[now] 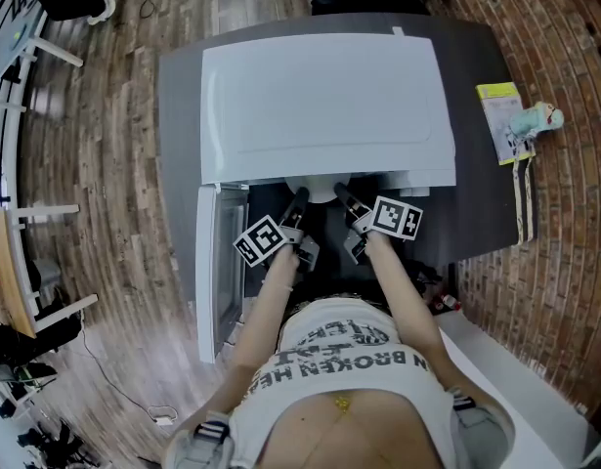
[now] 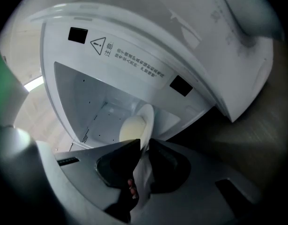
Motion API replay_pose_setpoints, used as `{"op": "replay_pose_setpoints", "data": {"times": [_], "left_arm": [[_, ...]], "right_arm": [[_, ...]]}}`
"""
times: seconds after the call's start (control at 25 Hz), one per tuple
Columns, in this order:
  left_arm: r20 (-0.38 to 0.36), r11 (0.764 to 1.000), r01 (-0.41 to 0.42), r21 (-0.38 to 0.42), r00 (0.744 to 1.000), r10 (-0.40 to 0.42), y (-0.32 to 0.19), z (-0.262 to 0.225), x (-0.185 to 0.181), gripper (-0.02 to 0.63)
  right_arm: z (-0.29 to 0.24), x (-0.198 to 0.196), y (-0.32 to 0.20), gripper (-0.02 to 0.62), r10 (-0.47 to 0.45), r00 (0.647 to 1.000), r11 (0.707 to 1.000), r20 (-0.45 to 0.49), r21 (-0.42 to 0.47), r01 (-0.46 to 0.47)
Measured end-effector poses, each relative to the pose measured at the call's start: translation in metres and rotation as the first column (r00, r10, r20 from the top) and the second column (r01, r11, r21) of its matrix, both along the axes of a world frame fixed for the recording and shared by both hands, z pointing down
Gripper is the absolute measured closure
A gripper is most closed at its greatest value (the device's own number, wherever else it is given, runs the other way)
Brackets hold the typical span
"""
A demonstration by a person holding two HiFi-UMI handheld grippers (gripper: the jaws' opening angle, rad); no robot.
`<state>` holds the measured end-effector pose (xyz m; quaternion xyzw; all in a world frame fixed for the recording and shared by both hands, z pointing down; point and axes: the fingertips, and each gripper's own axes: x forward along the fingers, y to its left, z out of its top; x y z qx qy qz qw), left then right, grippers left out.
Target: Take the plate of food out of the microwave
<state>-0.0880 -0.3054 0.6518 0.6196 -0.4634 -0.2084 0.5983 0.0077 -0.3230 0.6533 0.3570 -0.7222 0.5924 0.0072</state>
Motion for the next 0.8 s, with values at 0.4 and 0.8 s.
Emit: {"op": "replay_pose_setpoints", "data": {"times": [0.4, 0.8], "left_arm": [[0.016, 1.000, -0.002, 0.027, 1.000, 0.002, 0.014, -0.010, 0.001, 0.565], [0.010, 0.999, 0.000, 0.042, 1.000, 0.000, 0.031, -0.020, 0.003, 0.565]], "right_arm": [[-0.009, 0.001, 0.013, 0.538, -0.008, 1.000, 1.000, 0.006, 0.030, 0.008], [-0.020, 0.002, 0.030, 0.538, -0.015, 1.000, 0.998, -0.004, 0.054, 0.015]]}}
